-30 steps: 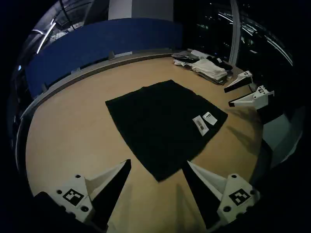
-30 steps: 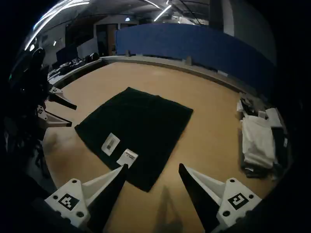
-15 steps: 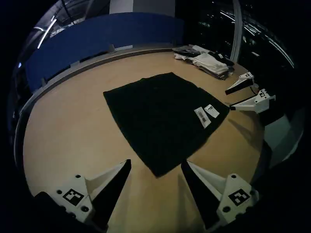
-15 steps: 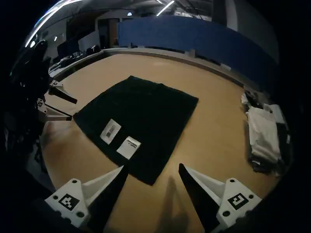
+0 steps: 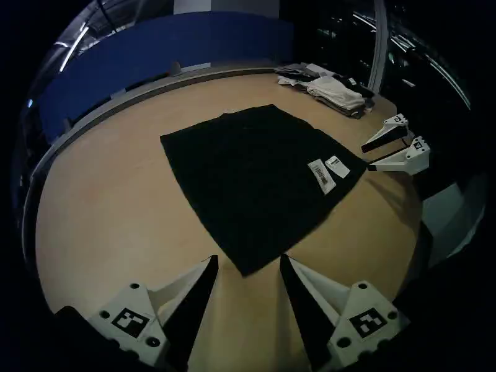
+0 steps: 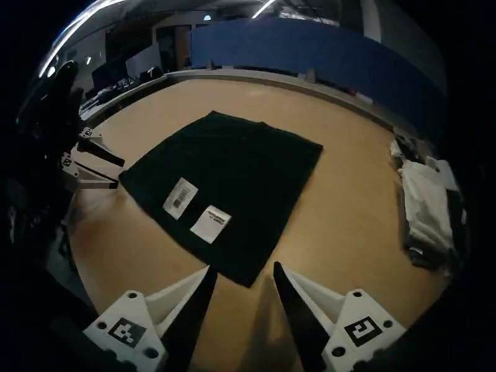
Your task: Fold towel
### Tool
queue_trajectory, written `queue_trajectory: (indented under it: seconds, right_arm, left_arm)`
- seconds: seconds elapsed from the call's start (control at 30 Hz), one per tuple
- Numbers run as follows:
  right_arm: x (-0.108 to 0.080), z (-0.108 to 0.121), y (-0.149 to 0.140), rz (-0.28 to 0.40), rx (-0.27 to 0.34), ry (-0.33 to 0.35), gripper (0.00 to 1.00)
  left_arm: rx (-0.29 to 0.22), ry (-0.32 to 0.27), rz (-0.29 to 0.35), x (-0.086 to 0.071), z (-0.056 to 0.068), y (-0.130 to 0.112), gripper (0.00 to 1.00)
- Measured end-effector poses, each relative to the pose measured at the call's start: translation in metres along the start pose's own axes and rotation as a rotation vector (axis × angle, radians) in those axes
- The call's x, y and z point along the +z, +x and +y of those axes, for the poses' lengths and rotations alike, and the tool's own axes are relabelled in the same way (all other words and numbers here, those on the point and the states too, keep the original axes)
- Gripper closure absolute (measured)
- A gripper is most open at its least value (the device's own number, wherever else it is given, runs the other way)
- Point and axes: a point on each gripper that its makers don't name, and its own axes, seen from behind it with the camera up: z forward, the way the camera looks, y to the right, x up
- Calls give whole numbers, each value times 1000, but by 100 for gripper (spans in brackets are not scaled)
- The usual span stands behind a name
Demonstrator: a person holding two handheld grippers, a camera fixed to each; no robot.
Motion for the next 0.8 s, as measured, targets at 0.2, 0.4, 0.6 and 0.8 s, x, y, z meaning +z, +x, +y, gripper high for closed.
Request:
queue_trajectory:
  seconds: [0.2, 0.4, 0.6, 0.8]
  right_arm:
    - [0, -2, -3, -16, -7, 1, 38]
    - [2, -3, -7, -22, 1, 4, 52]
    - [2, -3, -10, -28, 4, 4, 52]
    - [5, 0, -13, -35, -1, -14, 73]
  left_arm:
    - [-2, 3, -23, 3, 2, -4, 43]
    - [2, 9, -29, 4, 1, -4, 48]
    - [29, 24, -36, 6, 0, -5, 53]
    - [29, 34, -42, 5, -1, -4, 68]
